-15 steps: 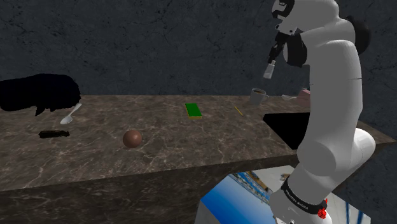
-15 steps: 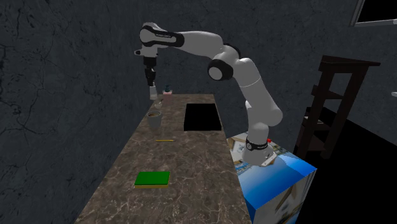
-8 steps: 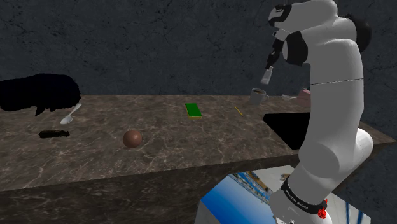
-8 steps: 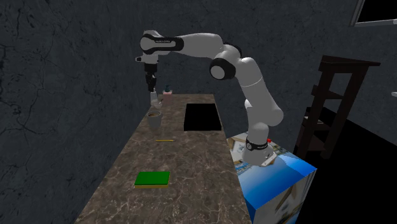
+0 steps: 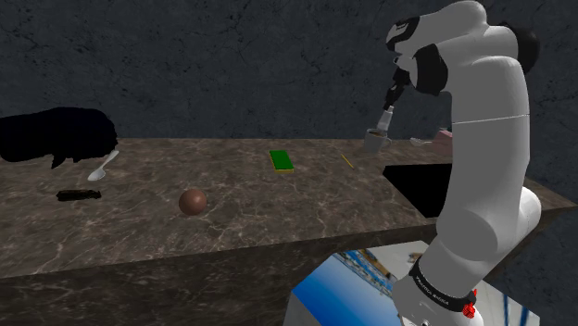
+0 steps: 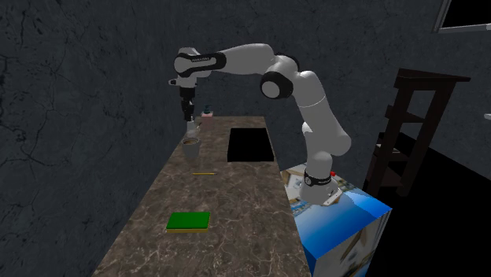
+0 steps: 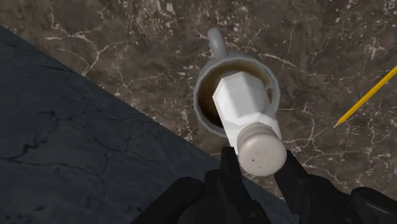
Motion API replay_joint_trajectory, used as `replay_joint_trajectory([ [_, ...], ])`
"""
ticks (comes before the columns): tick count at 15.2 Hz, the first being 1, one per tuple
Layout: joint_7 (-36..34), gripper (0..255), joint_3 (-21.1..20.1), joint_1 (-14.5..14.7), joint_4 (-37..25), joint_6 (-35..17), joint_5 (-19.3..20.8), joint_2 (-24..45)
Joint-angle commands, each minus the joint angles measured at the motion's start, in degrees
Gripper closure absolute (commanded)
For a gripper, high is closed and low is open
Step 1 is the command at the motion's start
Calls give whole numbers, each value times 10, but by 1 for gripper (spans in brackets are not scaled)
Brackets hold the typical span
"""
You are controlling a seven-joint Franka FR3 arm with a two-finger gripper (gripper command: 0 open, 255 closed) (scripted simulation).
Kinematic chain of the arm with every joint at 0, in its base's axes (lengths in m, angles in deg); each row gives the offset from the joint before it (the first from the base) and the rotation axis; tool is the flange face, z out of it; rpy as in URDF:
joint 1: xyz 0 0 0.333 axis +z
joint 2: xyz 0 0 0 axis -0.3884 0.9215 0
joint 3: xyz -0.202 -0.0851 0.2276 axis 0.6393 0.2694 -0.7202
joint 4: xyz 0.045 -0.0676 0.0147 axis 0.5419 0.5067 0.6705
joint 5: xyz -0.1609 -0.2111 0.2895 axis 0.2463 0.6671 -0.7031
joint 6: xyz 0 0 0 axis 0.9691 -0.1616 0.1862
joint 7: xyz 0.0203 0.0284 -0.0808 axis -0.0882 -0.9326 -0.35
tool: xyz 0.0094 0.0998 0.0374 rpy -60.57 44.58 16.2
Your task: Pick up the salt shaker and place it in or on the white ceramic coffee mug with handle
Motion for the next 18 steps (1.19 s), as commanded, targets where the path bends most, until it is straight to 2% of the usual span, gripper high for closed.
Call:
replay_joint_trajectory([
  [1,4,255,-1,3,15,-14,-2,1],
  [3,7,255,-2,6,30,-29,-4,2],
  [11,7,255,-2,6,30,-29,-4,2],
  [12,7,0,-2,6,30,-29,-4,2],
  [17,7,0,-2,6,30,-29,-4,2],
  [18,4,0,0,3,14,-12,-1,-1],
])
